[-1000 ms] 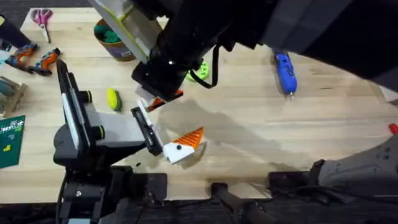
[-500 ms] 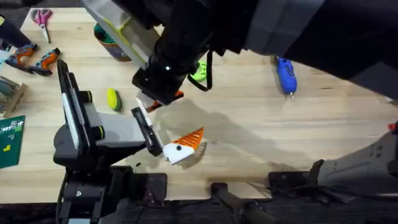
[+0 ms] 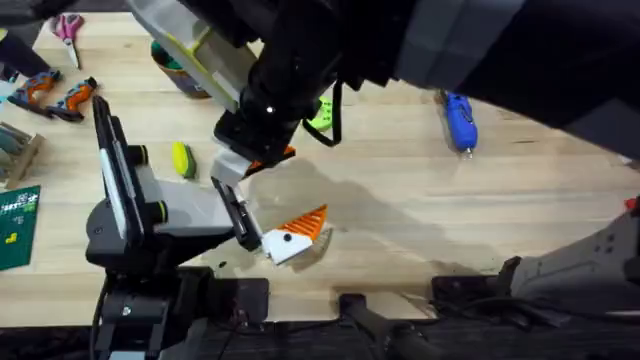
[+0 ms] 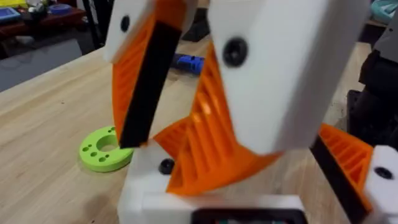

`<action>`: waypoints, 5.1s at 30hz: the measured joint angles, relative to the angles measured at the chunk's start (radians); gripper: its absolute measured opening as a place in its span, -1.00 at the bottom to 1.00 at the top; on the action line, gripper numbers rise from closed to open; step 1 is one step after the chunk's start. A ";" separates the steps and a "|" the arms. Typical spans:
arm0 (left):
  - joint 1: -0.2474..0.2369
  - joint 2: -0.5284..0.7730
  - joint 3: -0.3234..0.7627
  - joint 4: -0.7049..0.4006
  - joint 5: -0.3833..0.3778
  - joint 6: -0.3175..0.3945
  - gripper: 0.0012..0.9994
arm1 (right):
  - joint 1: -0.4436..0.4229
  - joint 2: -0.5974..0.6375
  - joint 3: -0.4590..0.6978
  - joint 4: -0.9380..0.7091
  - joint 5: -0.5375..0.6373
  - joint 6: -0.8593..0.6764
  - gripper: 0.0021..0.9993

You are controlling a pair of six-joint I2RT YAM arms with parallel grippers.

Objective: Pick up the gripper from the table and insert it into the empty holder that is missing its gripper. Then pick up a screw, insert it into the mounting hole, and use the screwdriver to tighten it. Finally, clean up the table by picking up the vegetable and placing it into the bucket.

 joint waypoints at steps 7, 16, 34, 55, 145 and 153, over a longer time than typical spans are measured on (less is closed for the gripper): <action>0.000 0.000 0.000 0.001 -0.002 0.002 0.97 | -0.007 0.000 0.013 -0.007 0.019 -0.001 0.57; 0.000 0.000 0.000 0.000 0.002 0.005 0.97 | -0.010 -0.012 0.067 -0.006 -0.002 -0.016 0.99; 0.000 0.000 0.000 0.000 0.002 0.006 0.97 | -0.085 -0.052 0.077 -0.030 -0.004 -0.016 0.99; 0.000 0.000 0.000 0.000 0.002 0.016 -0.99 | -0.363 -0.190 0.080 -0.266 -0.012 0.002 0.99; 0.000 0.000 0.000 0.001 0.002 0.016 -0.99 | -1.114 0.196 -0.355 0.262 0.098 -0.154 -0.96; 0.000 0.000 0.000 0.001 0.002 0.016 -0.99 | -1.114 0.196 -0.343 0.178 0.096 -0.155 -0.95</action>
